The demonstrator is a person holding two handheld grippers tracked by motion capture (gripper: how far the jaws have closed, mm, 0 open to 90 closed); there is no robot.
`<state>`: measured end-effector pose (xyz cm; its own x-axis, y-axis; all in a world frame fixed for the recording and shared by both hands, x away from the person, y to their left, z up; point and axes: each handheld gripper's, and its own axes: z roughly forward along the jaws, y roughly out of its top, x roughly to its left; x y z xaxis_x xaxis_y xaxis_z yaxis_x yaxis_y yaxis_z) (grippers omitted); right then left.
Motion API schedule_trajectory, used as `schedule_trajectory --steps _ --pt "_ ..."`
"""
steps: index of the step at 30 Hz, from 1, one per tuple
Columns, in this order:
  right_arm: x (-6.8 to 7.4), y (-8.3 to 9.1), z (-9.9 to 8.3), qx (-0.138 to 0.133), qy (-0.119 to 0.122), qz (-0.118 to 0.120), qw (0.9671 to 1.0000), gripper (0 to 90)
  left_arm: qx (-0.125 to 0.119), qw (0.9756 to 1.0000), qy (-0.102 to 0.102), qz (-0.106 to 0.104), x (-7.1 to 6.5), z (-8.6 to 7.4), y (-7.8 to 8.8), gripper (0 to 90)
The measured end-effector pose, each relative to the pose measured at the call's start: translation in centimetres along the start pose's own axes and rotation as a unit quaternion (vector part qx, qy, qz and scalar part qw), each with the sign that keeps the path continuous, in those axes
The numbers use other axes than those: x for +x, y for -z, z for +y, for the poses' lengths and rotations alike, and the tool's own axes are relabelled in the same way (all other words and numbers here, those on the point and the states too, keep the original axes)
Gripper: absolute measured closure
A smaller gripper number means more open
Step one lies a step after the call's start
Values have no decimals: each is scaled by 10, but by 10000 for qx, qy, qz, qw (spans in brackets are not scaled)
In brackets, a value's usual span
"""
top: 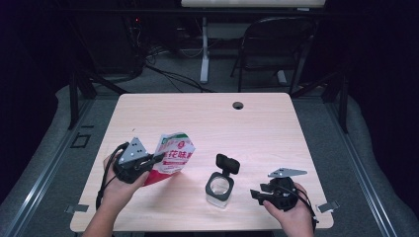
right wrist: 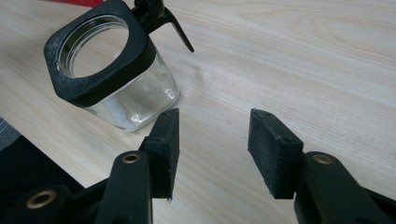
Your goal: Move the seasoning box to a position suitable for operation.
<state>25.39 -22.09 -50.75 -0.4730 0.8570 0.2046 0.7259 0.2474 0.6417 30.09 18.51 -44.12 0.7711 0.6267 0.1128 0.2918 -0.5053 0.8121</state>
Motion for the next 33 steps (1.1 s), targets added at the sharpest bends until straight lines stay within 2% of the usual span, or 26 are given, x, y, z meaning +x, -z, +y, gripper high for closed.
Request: schedule_trajectory --steps 6,9,12,15,21,24,30,33 --pt "0 0 0 -18 -14 -4 10000 536 -92 9993 -67 -351 -14 4 -8 900" --pt "0 1 0 -17 -17 -9 10000 535 -173 9981 -80 -584 -19 5 -13 900" --pt "0 1 0 -16 -16 -10 10000 535 -160 9970 -179 -731 -26 5 -18 900" --pt "0 1 1 -24 0 1 10000 535 -166 9966 -212 -775 -28 5 -19 900" --pt "0 2 2 -36 43 0 10000 535 -161 9946 -17 -1022 -17 -1 -16 900" --pt "3 5 5 -76 79 -12 9999 536 -80 9944 -23 -1049 -10 -6 -13 900" --pt "10 14 15 -207 187 53 9996 549 104 9925 144 -1206 7 -26 -9 900" --pt "15 17 21 -278 286 108 9991 556 132 9914 337 -1258 13 -37 -9 900"
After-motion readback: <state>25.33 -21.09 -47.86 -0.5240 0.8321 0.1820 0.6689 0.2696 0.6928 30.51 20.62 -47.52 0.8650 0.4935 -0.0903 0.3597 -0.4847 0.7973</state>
